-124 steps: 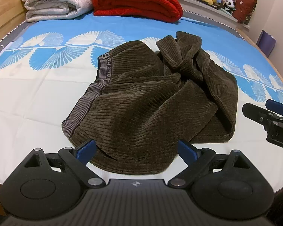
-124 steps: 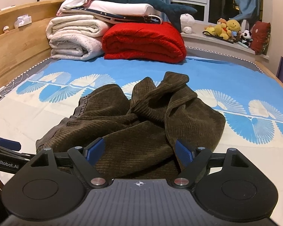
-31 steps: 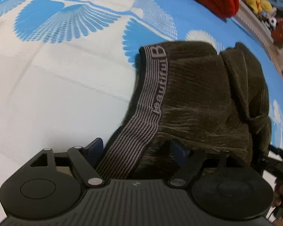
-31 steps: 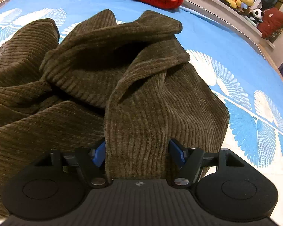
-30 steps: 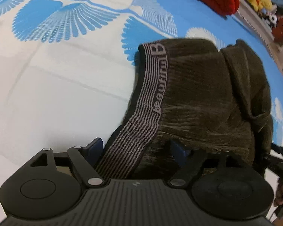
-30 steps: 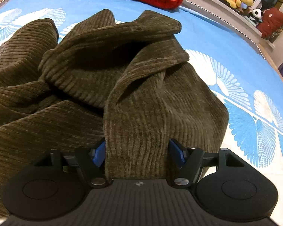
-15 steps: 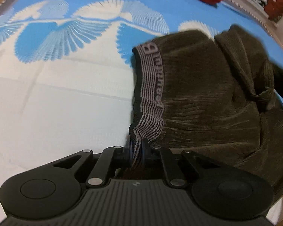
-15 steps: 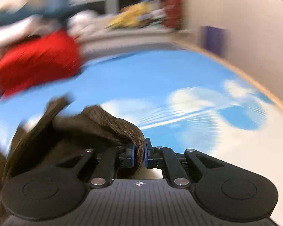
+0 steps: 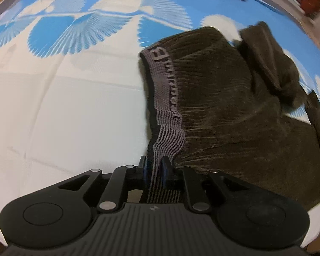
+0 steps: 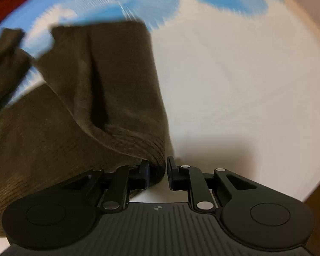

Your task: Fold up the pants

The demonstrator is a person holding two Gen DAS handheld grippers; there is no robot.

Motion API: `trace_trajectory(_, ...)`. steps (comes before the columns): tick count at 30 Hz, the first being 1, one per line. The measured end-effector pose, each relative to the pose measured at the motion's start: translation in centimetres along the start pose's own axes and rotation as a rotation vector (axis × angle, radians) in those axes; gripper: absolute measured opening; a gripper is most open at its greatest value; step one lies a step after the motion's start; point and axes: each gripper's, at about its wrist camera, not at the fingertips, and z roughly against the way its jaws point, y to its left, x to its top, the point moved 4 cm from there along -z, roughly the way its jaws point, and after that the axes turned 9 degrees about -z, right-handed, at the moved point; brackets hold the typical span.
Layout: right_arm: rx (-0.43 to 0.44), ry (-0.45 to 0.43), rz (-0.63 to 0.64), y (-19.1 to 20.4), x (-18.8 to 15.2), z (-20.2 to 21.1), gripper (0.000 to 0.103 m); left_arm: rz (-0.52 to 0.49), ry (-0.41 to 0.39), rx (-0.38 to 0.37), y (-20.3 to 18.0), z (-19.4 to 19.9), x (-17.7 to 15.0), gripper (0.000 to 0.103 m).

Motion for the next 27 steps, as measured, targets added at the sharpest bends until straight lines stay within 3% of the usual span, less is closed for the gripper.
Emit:
trace_trajectory(2,0.097,-0.098,0.012,0.4,1.0,2.0,0.020,0.034,0.014,0.004,0.3,-0.4,0.6,0.020)
trace_trajectory(4,0.166,-0.184,0.019,0.4,2.0,3.5,0.027,0.059,0.017,-0.022,0.3,-0.7,1.0,0.043)
trace_trajectory(6,0.216,-0.274,0.016,0.3,3.2,4.5,0.046,0.083,0.037,-0.055,0.1,-1.3,1.4,0.053)
trace_trajectory(10,0.296,-0.376,-0.014,0.6,5.5,5.1,0.046,0.075,0.085,-0.076,-0.7,-2.8,1.5,0.066)
trace_trajectory(13,0.291,-0.357,0.002,2.1,7.0,3.2,0.048,0.031,0.119,-0.056,-1.2,-4.0,1.5,0.066)
trace_trajectory(18,0.184,-0.198,0.156,6.3,6.5,-3.7,0.050,0.007,0.167,-0.060,-1.4,-6.0,1.0,0.066)
trace_trajectory(23,0.137,-0.129,0.192,8.9,6.3,-7.6,0.049,-0.051,0.152,-0.055,-2.3,-6.3,0.9,0.062)
trace_trajectory(24,0.133,-0.138,0.204,9.4,6.2,-7.6,0.036,-0.070,0.140,-0.054,-2.6,-6.2,0.9,0.050)
trace_trajectory(26,0.152,-0.171,0.232,10.3,5.9,-6.7,0.009,-0.107,0.115,-0.041,-3.1,-5.8,0.9,0.040)
trace_trajectory(27,0.164,-0.194,0.231,10.5,6.0,-5.8,0.009,-0.119,0.107,-0.037,-3.3,-5.5,1.0,0.032)
